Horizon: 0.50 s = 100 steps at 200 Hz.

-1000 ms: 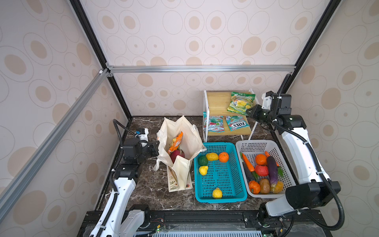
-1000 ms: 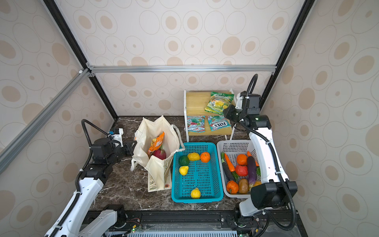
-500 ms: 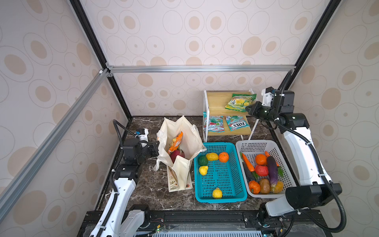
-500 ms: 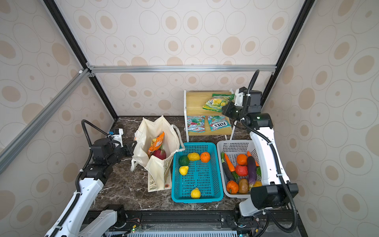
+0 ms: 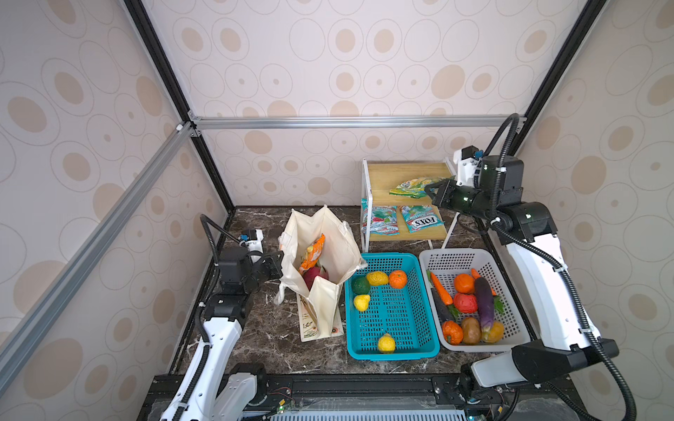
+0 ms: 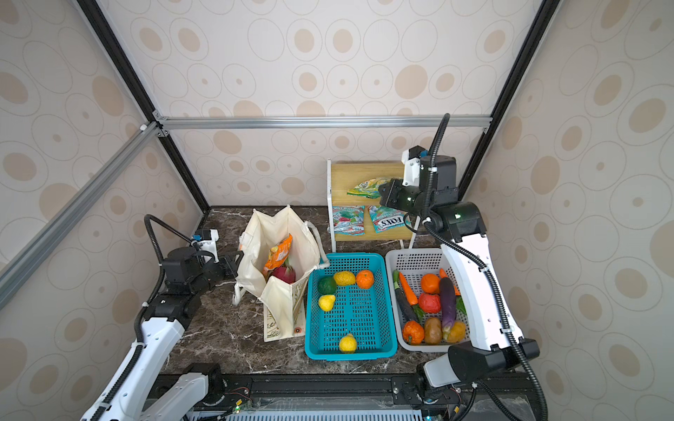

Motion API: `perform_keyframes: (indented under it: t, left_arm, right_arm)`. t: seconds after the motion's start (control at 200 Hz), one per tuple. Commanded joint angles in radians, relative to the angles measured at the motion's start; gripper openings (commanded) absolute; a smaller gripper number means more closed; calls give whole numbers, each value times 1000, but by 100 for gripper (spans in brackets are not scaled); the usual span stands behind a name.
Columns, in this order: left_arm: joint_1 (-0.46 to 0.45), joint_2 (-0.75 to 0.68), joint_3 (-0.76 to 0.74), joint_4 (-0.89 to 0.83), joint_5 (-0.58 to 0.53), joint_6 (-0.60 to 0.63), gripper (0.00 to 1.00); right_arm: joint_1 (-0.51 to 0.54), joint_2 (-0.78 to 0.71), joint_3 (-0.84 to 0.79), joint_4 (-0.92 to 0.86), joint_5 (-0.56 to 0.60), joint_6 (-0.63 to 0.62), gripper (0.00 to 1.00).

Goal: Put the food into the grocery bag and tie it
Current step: 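Pull the Spring Tea bag off the shelf and carry it over the tote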

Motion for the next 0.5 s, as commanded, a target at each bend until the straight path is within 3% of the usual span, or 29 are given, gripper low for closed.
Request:
perform_keyframes:
  t: [0.0,0.315,0.495]
  left_arm:
    - [-5,-13,-12,2,21,-16,0]
    - [-5,-21,-37,49,24,-50,0]
    - [-6,-23,-56,80,47,-79,0]
  right_arm:
    - [46,-53,35,-10,14,-16,0]
    - [225,-99,-12,23,20,-8,0]
    - [391,-41,11,11,54,-27,0]
